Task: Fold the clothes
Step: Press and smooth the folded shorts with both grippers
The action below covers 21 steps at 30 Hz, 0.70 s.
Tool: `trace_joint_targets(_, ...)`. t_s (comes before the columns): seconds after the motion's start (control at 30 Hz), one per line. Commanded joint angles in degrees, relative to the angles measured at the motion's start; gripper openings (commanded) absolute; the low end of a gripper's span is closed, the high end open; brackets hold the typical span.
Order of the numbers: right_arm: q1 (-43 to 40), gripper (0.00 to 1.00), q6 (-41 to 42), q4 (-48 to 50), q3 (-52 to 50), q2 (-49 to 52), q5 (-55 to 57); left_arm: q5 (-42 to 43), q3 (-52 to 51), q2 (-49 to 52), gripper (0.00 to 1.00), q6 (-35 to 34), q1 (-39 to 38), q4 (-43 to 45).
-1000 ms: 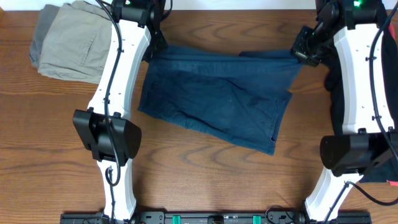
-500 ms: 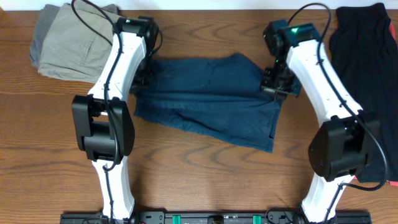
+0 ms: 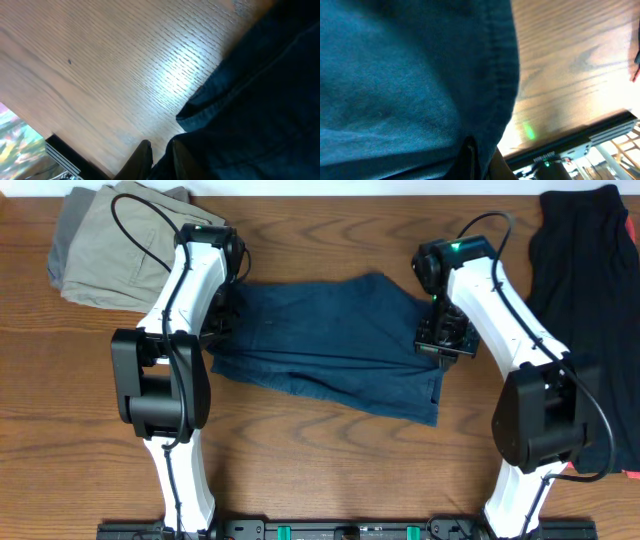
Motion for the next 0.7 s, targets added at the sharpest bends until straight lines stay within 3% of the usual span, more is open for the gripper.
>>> trace_joint_targets(0.0, 2.3, 0.08, 0.7, -0.4, -1.7, -0.6, 3.0, -2.8, -0.7, -0.9, 0.22, 0.4, 0.7, -0.3)
trace_joint_targets(0.2, 5.4, 0.27, -1.8, -1.0, -3.6, -0.6, 3.2, -2.9, -0.7, -0.9, 0.24, 3.1, 0.7, -0.6)
trace_joint_targets(0.23, 5.9, 0.46, -1.8, -1.6, -3.6, -0.6, 3.2, -3.0, -0.7, -0.9, 0.24, 3.1, 0.7, -0.8)
trace_joint_targets(0.27, 6.2, 0.71, -2.0, -1.8, -3.6, -0.6, 3.3, -3.0, -0.7, -1.0, 0.24, 3.3, 0.7, -1.0)
trace_joint_targets(0.3, 6.3, 0.87, -2.8, -1.8, -3.6, -0.6, 3.4, -3.1, -0.7, -1.0, 0.24, 3.3, 0.7, -1.2)
trace_joint_targets(0.37, 6.3, 0.99, -4.3, -2.0, -3.6, -0.6, 3.7, -3.1, -0.7, -1.4, 0.24, 3.3, 0.7, -1.2)
trace_joint_targets(0.67, 4.3, 0.96, -8.1, -0.4, -3.6, -0.6, 3.6, -1.4, 0.5, -4.5, 0.25, 3.3, -0.3, -0.2)
